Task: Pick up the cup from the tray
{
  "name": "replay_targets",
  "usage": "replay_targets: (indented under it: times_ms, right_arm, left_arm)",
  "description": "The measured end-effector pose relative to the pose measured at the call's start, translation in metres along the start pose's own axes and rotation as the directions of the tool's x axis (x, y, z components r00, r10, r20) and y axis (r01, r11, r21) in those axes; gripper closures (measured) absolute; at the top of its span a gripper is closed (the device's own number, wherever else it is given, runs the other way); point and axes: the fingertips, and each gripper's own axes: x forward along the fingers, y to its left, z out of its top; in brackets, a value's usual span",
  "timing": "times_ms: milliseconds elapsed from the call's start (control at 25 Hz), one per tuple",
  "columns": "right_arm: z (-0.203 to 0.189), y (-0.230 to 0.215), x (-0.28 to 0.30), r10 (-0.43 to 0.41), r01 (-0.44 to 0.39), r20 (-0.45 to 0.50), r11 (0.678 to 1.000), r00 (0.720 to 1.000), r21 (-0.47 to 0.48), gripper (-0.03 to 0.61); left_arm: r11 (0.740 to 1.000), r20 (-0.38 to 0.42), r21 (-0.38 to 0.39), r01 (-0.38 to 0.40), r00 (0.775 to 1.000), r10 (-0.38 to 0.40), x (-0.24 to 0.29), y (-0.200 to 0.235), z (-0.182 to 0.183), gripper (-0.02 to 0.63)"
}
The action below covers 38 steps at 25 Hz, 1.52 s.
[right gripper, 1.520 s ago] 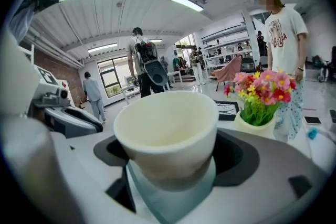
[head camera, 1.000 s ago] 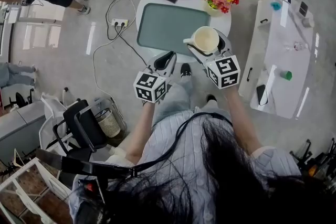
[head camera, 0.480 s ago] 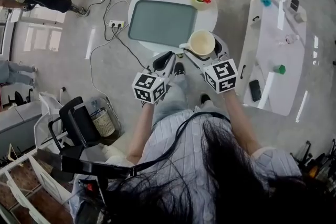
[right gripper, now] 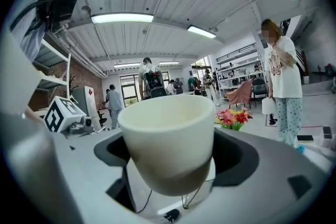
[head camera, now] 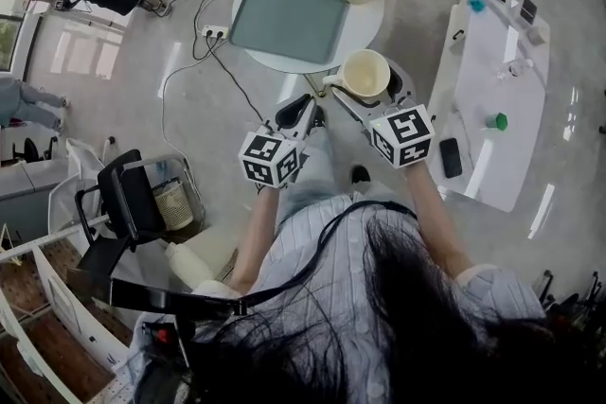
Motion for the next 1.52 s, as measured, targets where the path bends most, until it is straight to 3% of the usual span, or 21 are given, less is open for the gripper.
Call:
replay_targets:
  times_ms: [280, 560, 1080, 1520]
  right_arm:
    - [-0.005, 0.021, -0.040, 0.056, -0.056, 0.004, 0.998, 0.998, -0.008, 0.140]
    - [0.001, 0.042, -0.070, 0.098, -0.098, 0.039, 0.995, 0.994, -0.005, 0.140]
    - [0.002, 0.073, -0.095, 0.127, -0.127, 0.065, 0.992, 0.990, 0.001, 0.140]
    - [0.003, 0.134, -0.128, 0.133, -0.133, 0.099, 0.991, 0.986, -0.005, 0.140]
  left_arm:
    - [0.999, -0.003, -0.031, -0.043, 0.999, 0.042, -0.027, -0.043, -0.032, 0.595]
    - [0.998, -0.007, -0.006, -0.068, 0.998, 0.068, -0.047, -0.071, -0.040, 0.597]
    - [0.994, -0.015, -0.005, -0.106, 0.994, 0.106, -0.084, -0.085, -0.060, 0.597]
    - [0.995, 0.001, -0.036, -0.096, 0.995, 0.096, -0.141, -0.105, -0.097, 0.597]
